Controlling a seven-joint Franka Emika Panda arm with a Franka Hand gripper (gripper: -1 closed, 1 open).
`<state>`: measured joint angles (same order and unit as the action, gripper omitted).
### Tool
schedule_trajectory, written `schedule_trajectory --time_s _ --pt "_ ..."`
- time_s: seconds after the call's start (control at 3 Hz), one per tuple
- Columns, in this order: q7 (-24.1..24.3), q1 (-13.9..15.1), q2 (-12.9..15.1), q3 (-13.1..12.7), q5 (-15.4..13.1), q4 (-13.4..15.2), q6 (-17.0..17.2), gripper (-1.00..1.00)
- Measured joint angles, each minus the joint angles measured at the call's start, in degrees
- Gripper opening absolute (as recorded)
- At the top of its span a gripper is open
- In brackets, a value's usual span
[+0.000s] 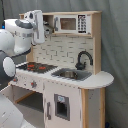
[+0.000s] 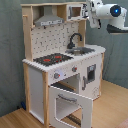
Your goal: Play with the kitchen
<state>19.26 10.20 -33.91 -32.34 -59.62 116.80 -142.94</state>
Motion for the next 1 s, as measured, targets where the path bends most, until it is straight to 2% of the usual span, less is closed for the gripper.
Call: schedule_trajectory --time_s 0.33,0.67,1.0 --pt "1.0 0.1 -0.6 -0.4 0.0 0.3 0.2 1.00" --pt "7.3 0.5 -1.8 -1.1 -0.2 0.3 0.7 1.00" --pt "12.5 1.7 -4.6 -1.3 -0.5 0.3 0.7 1.00"
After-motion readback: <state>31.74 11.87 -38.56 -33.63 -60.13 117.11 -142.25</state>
